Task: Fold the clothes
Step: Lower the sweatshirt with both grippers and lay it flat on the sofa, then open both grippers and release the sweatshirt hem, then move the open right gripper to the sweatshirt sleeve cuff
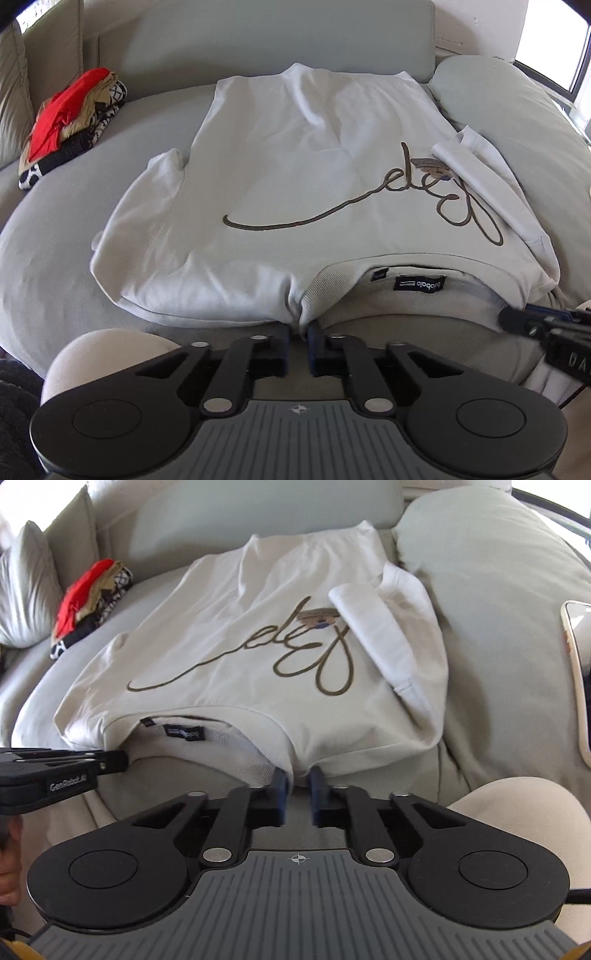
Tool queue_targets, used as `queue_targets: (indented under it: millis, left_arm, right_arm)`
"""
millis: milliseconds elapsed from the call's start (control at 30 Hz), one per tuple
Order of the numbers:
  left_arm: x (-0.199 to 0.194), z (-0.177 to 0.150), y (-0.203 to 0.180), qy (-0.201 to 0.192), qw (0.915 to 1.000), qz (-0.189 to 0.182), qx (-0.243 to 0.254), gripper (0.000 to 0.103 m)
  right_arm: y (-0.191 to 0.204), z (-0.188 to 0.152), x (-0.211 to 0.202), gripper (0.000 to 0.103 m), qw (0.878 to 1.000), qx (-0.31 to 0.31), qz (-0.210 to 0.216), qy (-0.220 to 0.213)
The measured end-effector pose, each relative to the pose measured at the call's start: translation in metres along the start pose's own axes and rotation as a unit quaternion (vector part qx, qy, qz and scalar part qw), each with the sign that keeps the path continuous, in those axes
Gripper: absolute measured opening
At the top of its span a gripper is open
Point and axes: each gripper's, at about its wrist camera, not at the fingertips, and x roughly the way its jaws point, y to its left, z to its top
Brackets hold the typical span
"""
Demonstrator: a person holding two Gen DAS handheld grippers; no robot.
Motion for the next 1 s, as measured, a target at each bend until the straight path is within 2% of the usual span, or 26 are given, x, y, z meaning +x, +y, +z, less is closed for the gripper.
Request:
queue_targets:
  millis: [167,233,267,300,333,367,400,433,500,567,633,733,833,933,1000]
  left_arm:
    - [-0.023,0.013,0.014,0.03,0.9986,-0.043,-0.003,0.006]
    - [-0.021,0.014,0.015,0.073,0.9956,-0.053,0.025,0.008]
    - [-0.019,0.014,0.015,0.096,0.993,-0.057,0.04,0.014]
    - [-0.017,0.012,0.013,0.11,0.9914,-0.049,0.052,0.016]
    - [-0.015,0.008,0.012,0.121,0.99,-0.037,0.061,0.017]
    - [-0.015,0.005,0.011,0.122,0.9897,-0.026,0.069,0.017]
    - [-0.018,0.003,0.011,0.115,0.9905,-0.022,0.072,0.018]
    - [-0.022,0.002,0.012,0.105,0.9918,-0.026,0.067,0.022]
    - [-0.03,0.006,0.015,0.076,0.9945,-0.053,0.049,0.024]
    - [-0.037,0.013,0.017,0.045,0.9958,-0.073,0.032,0.037]
    - [-0.036,0.023,0.016,0.016,0.9982,-0.055,0.014,0.04]
    - [-0.018,0.04,0.014,-0.004,0.9998,-0.015,-0.016,0.041]
    - [0.005,0.044,0.009,0.001,0.9998,0.008,-0.02,0.041]
    - [0.021,0.034,0.006,0.037,0.9993,0.01,-0.004,0.041]
    - [0.018,0.023,0.007,0.034,0.9994,0.008,-0.001,0.041]
  right_arm:
    - [-0.004,0.013,-0.025,0.007,1.0,0.012,0.016,0.011]
    - [-0.003,0.016,-0.024,0.007,0.998,0.0,0.023,0.058]
    - [-0.003,0.015,-0.023,0.013,0.997,-0.005,0.023,0.076]
    - [-0.003,0.013,-0.022,0.022,0.996,-0.008,0.02,0.088]
    - [-0.002,0.011,-0.022,0.026,0.995,-0.014,0.014,0.093]
    - [-0.001,0.009,-0.024,0.036,0.996,-0.021,0.005,0.089]
    - [-0.002,0.008,-0.026,0.038,0.997,-0.021,0.0,0.078]
    - [-0.003,0.008,-0.029,0.038,0.998,-0.014,0.002,0.067]
    - [-0.007,0.011,-0.032,0.038,0.999,0.009,0.014,0.047]
    - [-0.01,0.018,-0.031,0.037,0.999,0.026,0.021,0.028]
    - [-0.006,0.028,-0.025,0.029,1.0,0.019,0.014,0.015]
    - [-0.004,0.035,-0.008,0.029,1.0,0.015,0.004,0.013]
    - [-0.002,0.04,0.01,0.029,1.0,0.014,-0.005,0.013]
    - [-0.004,0.035,0.026,0.033,0.999,0.012,-0.017,0.038]
    - [-0.005,0.025,0.022,0.033,0.999,0.001,-0.018,0.035]
